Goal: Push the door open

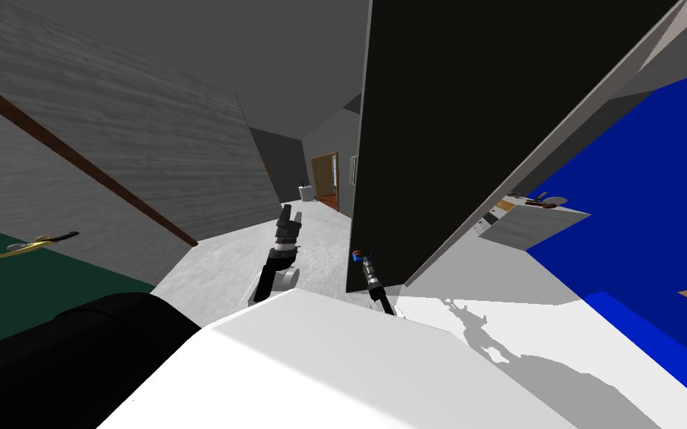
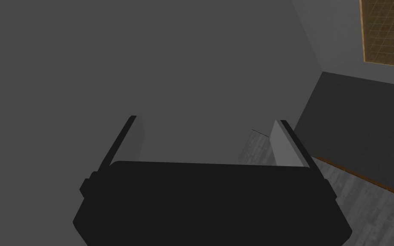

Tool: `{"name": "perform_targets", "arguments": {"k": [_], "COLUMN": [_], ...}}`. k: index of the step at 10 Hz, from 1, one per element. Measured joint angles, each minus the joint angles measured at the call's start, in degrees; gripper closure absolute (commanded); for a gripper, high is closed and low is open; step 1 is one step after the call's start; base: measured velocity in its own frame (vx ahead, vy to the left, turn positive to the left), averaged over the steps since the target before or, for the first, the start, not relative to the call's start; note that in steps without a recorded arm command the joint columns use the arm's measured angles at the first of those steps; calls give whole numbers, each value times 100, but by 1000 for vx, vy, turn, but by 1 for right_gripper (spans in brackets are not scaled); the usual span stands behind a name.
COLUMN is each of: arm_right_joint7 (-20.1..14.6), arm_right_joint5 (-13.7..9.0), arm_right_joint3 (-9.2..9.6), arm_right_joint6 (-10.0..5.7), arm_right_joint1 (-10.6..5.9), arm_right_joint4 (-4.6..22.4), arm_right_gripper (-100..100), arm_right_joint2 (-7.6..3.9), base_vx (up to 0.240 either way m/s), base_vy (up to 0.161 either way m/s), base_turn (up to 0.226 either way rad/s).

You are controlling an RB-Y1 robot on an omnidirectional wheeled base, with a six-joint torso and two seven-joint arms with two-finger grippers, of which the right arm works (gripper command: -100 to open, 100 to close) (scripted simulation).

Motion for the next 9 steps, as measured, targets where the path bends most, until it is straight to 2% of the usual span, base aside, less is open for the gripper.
{"name": "perform_targets", "arguments": {"k": [1, 4, 5, 6, 7, 9], "arm_right_joint7": [0, 73, 81, 83, 119, 185], "arm_right_joint5": [-9, -50, -77, -104, -123, -162], "arm_right_joint3": [-25, -213, -307, -407, -496, -662], "arm_right_joint6": [-9, 27, 10, -78, -25, -35], "arm_right_joint1": [-17, 19, -27, -109, -54, -89], "arm_right_joint4": [-8, 11, 88, 244, 122, 126], "arm_right_gripper": [100, 100, 100, 100, 100, 100], "arm_right_joint2": [-7, -30, -39, -30, -33, -5], "base_vx": [102, 171, 198, 202, 162, 137], "base_vy": [83, 176, 175, 142, 134, 147], "base_turn": [-54, -68, -85, -73, -46, -69]}}
